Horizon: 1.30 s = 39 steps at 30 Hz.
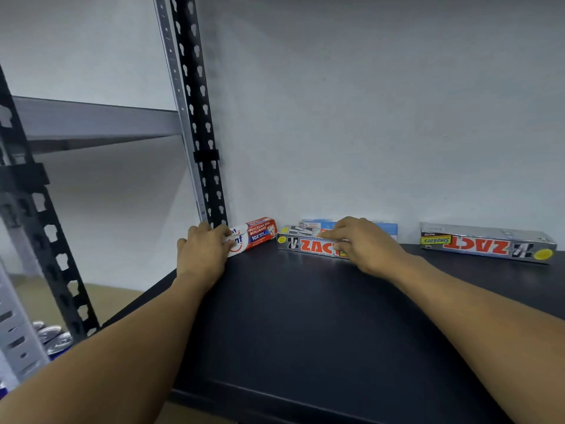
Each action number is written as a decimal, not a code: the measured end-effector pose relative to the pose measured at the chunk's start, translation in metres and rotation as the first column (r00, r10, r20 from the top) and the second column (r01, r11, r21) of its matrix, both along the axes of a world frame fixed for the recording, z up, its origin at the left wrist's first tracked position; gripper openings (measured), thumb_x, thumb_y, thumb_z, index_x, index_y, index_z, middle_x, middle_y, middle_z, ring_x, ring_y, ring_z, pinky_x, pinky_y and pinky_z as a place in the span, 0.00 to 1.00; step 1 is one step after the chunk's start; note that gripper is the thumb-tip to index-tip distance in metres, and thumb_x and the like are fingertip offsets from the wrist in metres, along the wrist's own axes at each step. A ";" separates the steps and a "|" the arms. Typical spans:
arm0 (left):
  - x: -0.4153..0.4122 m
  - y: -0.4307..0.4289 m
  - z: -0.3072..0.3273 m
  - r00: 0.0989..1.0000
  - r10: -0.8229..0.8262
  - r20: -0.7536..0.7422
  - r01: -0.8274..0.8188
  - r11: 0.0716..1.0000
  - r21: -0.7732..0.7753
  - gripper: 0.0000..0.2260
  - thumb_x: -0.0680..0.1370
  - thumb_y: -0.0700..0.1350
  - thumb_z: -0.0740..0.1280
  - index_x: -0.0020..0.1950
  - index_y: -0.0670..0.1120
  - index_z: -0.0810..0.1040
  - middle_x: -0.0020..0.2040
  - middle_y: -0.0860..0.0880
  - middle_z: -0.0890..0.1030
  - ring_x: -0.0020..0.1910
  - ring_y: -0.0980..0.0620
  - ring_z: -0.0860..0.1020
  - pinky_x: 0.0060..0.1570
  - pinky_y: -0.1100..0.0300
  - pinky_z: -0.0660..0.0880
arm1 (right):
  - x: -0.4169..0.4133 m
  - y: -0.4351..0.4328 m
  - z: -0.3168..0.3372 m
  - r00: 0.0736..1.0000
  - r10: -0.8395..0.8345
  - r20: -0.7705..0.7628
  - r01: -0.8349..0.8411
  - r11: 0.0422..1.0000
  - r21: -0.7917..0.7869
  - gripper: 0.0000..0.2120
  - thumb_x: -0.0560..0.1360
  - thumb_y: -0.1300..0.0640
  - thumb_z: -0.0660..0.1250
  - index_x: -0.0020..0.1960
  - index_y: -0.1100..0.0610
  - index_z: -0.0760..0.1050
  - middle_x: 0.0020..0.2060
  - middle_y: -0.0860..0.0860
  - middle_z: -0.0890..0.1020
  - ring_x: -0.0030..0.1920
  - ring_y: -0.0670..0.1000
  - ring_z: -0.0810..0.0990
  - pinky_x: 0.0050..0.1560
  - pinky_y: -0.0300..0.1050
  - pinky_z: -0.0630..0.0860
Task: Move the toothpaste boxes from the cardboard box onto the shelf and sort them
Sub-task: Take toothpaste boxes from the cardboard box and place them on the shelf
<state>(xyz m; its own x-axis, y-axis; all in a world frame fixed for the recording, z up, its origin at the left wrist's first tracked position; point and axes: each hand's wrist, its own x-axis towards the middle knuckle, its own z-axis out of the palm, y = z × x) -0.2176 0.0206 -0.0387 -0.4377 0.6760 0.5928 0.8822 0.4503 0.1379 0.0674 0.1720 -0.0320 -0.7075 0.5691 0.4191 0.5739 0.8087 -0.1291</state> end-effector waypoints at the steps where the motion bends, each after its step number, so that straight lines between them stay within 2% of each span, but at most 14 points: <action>1: -0.002 0.004 0.000 1.000 0.008 0.005 -0.008 1.000 0.004 0.12 0.81 0.53 0.62 0.63 0.53 0.76 0.58 0.45 0.76 0.57 0.44 0.72 0.55 0.46 0.69 | -0.005 0.002 -0.002 1.000 -0.001 -0.001 0.001 1.000 0.028 0.18 0.83 0.54 0.59 0.71 0.41 0.72 0.65 0.48 0.75 0.60 0.54 0.73 0.61 0.55 0.72; 5: -0.010 0.014 0.000 0.999 0.032 0.042 -0.032 0.999 0.011 0.12 0.81 0.49 0.63 0.64 0.51 0.75 0.58 0.44 0.76 0.58 0.43 0.73 0.57 0.43 0.69 | -0.017 0.004 -0.008 1.000 0.008 0.000 -0.008 0.987 0.160 0.18 0.83 0.53 0.58 0.71 0.42 0.71 0.65 0.46 0.78 0.58 0.56 0.75 0.59 0.55 0.73; 9: -0.014 0.018 -0.001 0.999 0.030 0.030 -0.031 0.999 0.032 0.13 0.81 0.49 0.63 0.65 0.51 0.75 0.60 0.44 0.76 0.58 0.44 0.73 0.61 0.43 0.68 | -0.029 0.002 -0.008 0.999 0.008 0.043 -0.020 0.954 0.298 0.19 0.82 0.54 0.60 0.71 0.45 0.72 0.60 0.46 0.82 0.61 0.56 0.72 0.55 0.53 0.73; 14: -0.015 0.017 -0.002 0.999 0.011 0.042 -0.014 0.998 0.057 0.14 0.81 0.49 0.63 0.66 0.50 0.75 0.60 0.45 0.76 0.58 0.45 0.74 0.61 0.43 0.68 | -0.031 -0.001 -0.007 0.999 -0.024 0.037 0.012 0.959 0.284 0.19 0.83 0.52 0.58 0.73 0.43 0.70 0.64 0.45 0.79 0.63 0.55 0.71 0.56 0.51 0.70; 17: -0.014 0.017 -0.001 0.999 0.001 0.047 -0.004 0.997 0.077 0.14 0.81 0.49 0.63 0.67 0.50 0.76 0.60 0.45 0.76 0.60 0.45 0.73 0.65 0.41 0.65 | -0.027 -0.004 -0.008 1.000 -0.012 0.002 0.011 0.969 0.246 0.18 0.83 0.51 0.58 0.72 0.43 0.71 0.65 0.44 0.78 0.64 0.53 0.71 0.58 0.50 0.68; 21: -0.011 0.014 -0.003 0.999 -0.021 0.024 0.019 0.996 0.090 0.16 0.81 0.48 0.64 0.68 0.50 0.75 0.65 0.46 0.75 0.66 0.44 0.71 0.72 0.37 0.57 | -0.023 -0.008 -0.009 1.000 -0.012 -0.005 0.013 0.981 0.193 0.18 0.83 0.50 0.59 0.72 0.46 0.71 0.68 0.48 0.75 0.66 0.54 0.70 0.65 0.51 0.69; 24: -0.001 0.004 -0.002 0.998 -0.052 0.018 0.050 0.996 0.074 0.19 0.80 0.50 0.66 0.70 0.51 0.74 0.69 0.46 0.74 0.69 0.44 0.70 0.74 0.37 0.57 | -0.011 -0.020 -0.007 0.999 -0.035 0.001 0.034 0.979 0.199 0.21 0.82 0.48 0.61 0.74 0.47 0.69 0.71 0.50 0.73 0.70 0.54 0.68 0.70 0.53 0.66; 28: 0.026 -0.014 -0.003 0.994 -0.105 0.025 0.104 0.994 0.032 0.22 0.80 0.55 0.65 0.72 0.52 0.72 0.72 0.47 0.71 0.72 0.46 0.67 0.74 0.40 0.57 | 0.014 -0.049 -0.006 0.999 -0.052 0.015 0.049 0.988 0.145 0.24 0.81 0.44 0.61 0.76 0.45 0.65 0.74 0.49 0.69 0.75 0.52 0.63 0.74 0.51 0.60; 34: 0.079 -0.061 -0.005 0.963 -0.265 0.043 0.267 0.962 -0.062 0.26 0.80 0.63 0.58 0.76 0.57 0.65 0.76 0.51 0.67 0.75 0.50 0.64 0.75 0.43 0.56 | 0.053 -0.111 -0.005 0.998 -0.023 0.052 0.022 1.000 0.020 0.28 0.79 0.37 0.59 0.77 0.42 0.61 0.74 0.42 0.69 0.74 0.47 0.63 0.75 0.49 0.59; 39: 0.125 -0.109 -0.008 0.936 -0.341 0.085 0.348 0.933 -0.092 0.30 0.78 0.69 0.55 0.77 0.60 0.62 0.78 0.53 0.64 0.78 0.54 0.59 0.76 0.41 0.52 | 0.083 -0.173 -0.007 0.995 -0.032 0.095 0.029 0.999 0.035 0.32 0.76 0.30 0.50 0.77 0.40 0.60 0.75 0.42 0.67 0.76 0.47 0.61 0.76 0.49 0.56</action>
<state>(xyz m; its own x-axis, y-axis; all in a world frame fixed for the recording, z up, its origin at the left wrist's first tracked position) -0.0925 -0.0882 -0.0467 -0.2031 0.8486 0.4885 0.9760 0.1354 0.1705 0.1506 -0.0014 -0.0395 -0.7276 0.5776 0.3701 0.6069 0.7935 -0.0455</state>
